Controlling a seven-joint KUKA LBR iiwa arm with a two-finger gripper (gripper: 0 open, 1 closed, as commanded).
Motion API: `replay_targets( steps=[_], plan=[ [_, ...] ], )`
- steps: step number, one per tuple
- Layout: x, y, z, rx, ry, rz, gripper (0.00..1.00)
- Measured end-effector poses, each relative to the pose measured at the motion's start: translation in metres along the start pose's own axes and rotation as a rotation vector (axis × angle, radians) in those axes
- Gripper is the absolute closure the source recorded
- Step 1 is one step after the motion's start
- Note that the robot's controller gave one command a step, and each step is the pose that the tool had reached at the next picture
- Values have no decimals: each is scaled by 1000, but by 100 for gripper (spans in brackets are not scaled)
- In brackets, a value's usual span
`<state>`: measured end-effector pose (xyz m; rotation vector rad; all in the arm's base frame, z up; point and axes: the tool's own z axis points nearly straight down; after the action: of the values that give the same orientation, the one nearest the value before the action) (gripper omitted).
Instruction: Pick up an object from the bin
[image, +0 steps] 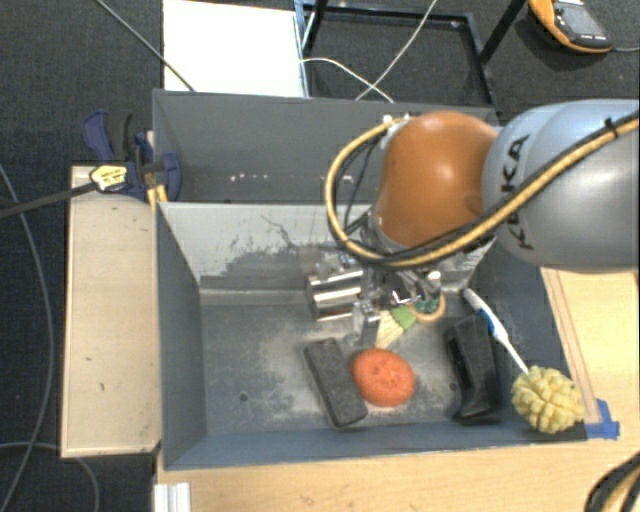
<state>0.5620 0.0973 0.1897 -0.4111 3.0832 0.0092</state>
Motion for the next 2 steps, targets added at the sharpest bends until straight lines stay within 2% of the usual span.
replay_targets(
  steps=[1,2],
  plan=[
    [-2,3,-24,-1,9,19,0],
    [21,-9,79,-2,0,-25,0]
  ],
)
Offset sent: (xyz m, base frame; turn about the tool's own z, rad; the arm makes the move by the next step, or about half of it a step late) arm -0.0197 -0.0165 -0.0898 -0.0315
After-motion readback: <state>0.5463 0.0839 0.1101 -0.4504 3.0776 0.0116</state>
